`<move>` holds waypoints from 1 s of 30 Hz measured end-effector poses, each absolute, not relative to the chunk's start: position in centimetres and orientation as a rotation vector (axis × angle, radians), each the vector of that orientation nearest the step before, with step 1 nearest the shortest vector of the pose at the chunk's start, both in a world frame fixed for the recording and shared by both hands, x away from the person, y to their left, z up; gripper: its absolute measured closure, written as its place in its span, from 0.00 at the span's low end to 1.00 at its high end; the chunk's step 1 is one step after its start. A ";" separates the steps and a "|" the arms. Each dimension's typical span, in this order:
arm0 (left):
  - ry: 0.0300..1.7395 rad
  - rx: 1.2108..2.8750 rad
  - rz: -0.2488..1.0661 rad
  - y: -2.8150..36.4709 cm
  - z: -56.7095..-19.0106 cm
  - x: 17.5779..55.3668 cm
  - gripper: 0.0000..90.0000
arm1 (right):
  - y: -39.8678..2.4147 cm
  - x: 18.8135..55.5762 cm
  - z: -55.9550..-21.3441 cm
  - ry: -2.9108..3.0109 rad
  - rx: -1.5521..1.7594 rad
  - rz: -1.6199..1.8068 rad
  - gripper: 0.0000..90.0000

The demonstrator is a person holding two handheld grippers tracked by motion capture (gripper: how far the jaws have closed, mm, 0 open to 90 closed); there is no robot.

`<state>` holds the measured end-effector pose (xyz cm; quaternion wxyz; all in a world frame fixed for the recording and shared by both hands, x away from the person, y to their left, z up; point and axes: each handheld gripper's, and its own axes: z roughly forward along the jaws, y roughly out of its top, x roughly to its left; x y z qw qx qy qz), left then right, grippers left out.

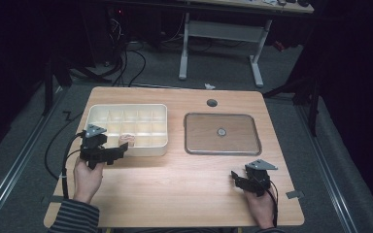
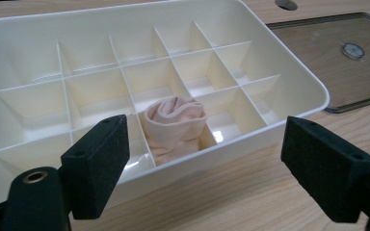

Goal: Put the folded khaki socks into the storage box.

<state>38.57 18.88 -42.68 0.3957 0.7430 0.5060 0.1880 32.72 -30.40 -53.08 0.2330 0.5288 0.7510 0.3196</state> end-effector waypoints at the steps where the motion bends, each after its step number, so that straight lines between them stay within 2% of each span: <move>1: 1.281 1.884 0.475 18.8 -42.7 38.5 0.20 | -30.4 32.7 -53.1 2.063 1.453 0.878 0.39; 30: 1.190 1.916 0.483 17.0 -43.3 35.4 0.20 | -30.3 32.7 -53.1 2.064 1.451 0.877 0.38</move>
